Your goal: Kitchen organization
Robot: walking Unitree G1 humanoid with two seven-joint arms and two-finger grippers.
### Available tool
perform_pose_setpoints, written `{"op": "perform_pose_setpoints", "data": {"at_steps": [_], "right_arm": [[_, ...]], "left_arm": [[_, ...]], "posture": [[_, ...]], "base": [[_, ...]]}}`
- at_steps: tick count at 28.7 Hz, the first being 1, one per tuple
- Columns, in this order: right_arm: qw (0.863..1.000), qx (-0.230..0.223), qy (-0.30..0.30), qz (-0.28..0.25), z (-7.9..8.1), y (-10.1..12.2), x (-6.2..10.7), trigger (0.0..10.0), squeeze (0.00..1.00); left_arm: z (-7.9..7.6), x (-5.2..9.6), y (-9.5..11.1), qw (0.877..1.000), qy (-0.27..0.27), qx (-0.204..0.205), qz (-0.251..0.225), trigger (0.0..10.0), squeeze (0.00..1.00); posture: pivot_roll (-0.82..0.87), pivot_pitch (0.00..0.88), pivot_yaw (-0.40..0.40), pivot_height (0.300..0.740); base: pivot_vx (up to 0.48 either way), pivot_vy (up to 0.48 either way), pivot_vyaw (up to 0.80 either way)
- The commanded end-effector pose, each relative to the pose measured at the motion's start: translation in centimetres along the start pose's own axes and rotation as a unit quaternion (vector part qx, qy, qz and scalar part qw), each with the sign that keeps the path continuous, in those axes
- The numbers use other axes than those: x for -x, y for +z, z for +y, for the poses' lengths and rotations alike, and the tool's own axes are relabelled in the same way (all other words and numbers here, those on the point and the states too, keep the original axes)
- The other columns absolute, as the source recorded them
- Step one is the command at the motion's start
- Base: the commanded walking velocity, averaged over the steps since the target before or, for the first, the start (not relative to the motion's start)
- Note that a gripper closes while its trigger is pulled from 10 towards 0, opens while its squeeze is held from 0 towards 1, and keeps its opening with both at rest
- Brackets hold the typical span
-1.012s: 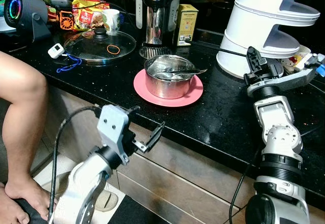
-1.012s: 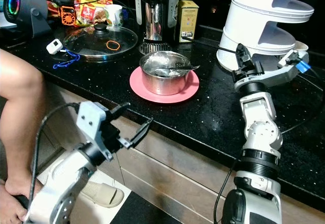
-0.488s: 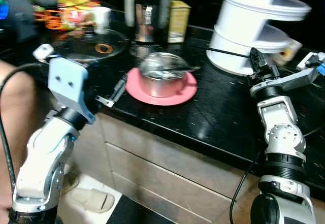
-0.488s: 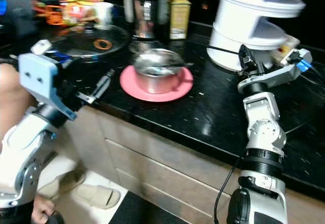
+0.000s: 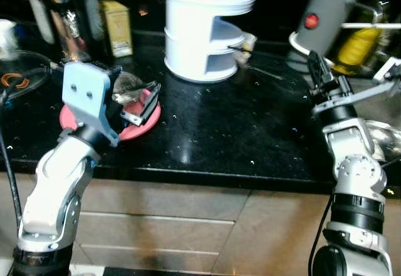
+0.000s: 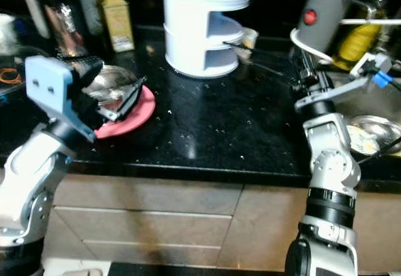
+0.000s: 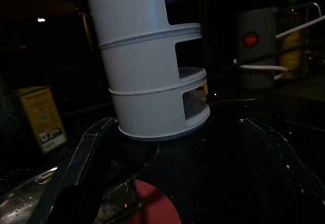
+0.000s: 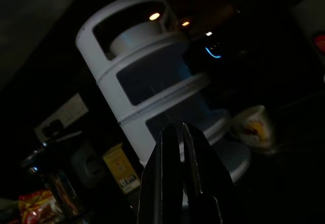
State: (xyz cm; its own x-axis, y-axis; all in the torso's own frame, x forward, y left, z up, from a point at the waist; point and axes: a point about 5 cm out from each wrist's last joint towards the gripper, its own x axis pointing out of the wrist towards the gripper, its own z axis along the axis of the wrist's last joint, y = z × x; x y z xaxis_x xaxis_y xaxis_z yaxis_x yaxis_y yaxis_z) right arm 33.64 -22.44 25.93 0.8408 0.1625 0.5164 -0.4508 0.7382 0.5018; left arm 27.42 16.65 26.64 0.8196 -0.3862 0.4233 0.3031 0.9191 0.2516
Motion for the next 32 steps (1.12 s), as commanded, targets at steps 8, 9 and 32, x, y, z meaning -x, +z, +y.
{"op": "perform_pose_setpoints", "data": {"at_steps": [8,9,32], "right_arm": [[0.999,0.018,0.031,0.026,1.1,-0.6,0.2,10.0,0.0],[0.999,0.019,0.032,0.027,1.2,-0.6,0.3,10.0,0.0],[0.997,0.048,0.036,0.04,2.4,0.8,0.8,10.0,0.0]], "left_arm": [[3.4,-0.3,-1.2,0.996,0.051,-0.056,0.053,10.0,0.0],[3.9,-0.4,-1.5,0.995,0.055,-0.056,0.06,10.0,0.0],[4.4,-4.9,-3.5,0.995,-0.026,-0.042,0.088,10.0,0.0]], "posture": [[0.1,0.0,-0.081,0.74],[0.1,0.0,-0.081,0.74],[0.02,0.0,-0.072,0.74]], "base": [[0.0,0.0,0.0],[0.0,0.0,0.0],[0.0,0.0,0.0]]}}
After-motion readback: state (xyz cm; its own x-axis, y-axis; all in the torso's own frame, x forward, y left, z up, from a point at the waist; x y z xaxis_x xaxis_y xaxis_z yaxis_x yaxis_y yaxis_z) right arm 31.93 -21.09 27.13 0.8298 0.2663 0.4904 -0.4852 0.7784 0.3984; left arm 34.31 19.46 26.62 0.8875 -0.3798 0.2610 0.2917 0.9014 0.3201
